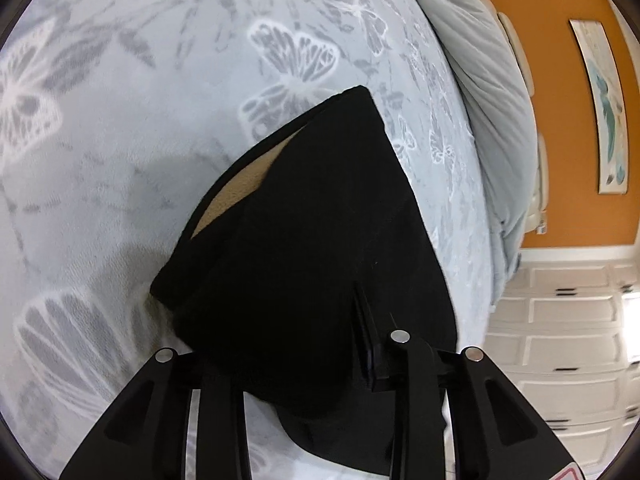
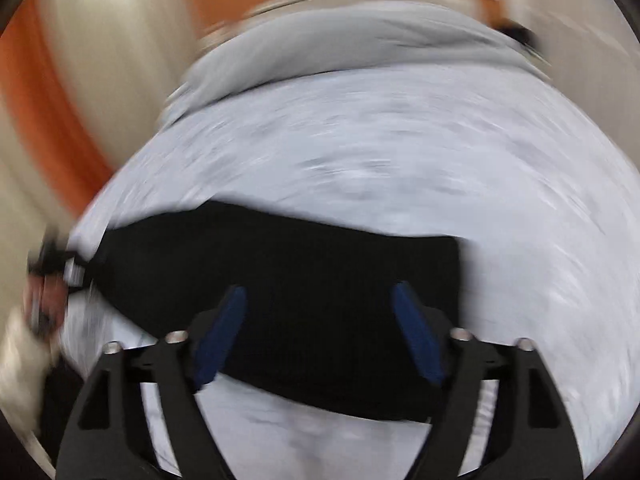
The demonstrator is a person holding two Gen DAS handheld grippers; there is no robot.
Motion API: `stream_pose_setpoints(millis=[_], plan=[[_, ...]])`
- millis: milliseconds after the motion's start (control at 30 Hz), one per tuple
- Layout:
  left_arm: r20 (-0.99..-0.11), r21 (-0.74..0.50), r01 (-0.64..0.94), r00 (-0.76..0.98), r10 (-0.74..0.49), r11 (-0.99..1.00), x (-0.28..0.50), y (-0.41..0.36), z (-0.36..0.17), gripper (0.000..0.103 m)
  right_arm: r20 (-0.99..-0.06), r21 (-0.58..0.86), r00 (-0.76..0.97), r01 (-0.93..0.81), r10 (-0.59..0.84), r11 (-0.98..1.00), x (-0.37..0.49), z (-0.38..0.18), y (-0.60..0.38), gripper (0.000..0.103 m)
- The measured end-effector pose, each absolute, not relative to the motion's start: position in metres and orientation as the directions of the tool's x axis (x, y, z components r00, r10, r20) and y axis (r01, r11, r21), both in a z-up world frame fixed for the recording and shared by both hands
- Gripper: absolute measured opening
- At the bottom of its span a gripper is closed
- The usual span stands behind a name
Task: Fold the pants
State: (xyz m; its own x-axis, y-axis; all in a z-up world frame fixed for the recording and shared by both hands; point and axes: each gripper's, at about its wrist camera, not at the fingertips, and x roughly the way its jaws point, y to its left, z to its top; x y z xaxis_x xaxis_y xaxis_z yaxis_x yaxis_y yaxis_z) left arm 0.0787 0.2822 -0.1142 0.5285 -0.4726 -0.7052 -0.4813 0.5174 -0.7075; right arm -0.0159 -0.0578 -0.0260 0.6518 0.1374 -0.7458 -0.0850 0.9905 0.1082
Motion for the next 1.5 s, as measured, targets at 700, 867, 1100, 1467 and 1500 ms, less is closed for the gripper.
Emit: stream_pose_setpoints(millis=[700,867,1100,1467,1500], plan=[[-0.714,-0.697,-0.439,0.499,-0.491,0.566,0.089,0.289,-0.121,0.032,-0.795,0.035,0.564,-0.325,0.223,0.945,0.032,-0.071,0.072,0.054],[-0.717,-0.693,-0.446,0.503,-0.482,0.566,0.089,0.287,-0.120,0.033,-0.820,-0.136,0.559,-0.404,0.126,0.905,0.029,-0.097,0.092,0.046],[-0.721,-0.685,-0.434,0.517,-0.461,0.585,0.089,0.280,-0.114,0.035,-0.768,0.067,0.600,-0.273,0.224,0.960,0.050,-0.072,0.065,0.017],[-0.712,-0.691,-0.411,0.531,-0.460,0.594,0.093,0.278,-0.107,0.020,-0.772,0.124,0.571,-0.294,0.278,0.948,0.061,-0.062,0.071,0.055],[-0.707,-0.689,-0.384,0.543,-0.453,0.614,0.093,0.275,-0.099,0.018,-0.722,0.129,0.636,-0.262,0.272,0.956,0.054,-0.043,0.054,0.064]])
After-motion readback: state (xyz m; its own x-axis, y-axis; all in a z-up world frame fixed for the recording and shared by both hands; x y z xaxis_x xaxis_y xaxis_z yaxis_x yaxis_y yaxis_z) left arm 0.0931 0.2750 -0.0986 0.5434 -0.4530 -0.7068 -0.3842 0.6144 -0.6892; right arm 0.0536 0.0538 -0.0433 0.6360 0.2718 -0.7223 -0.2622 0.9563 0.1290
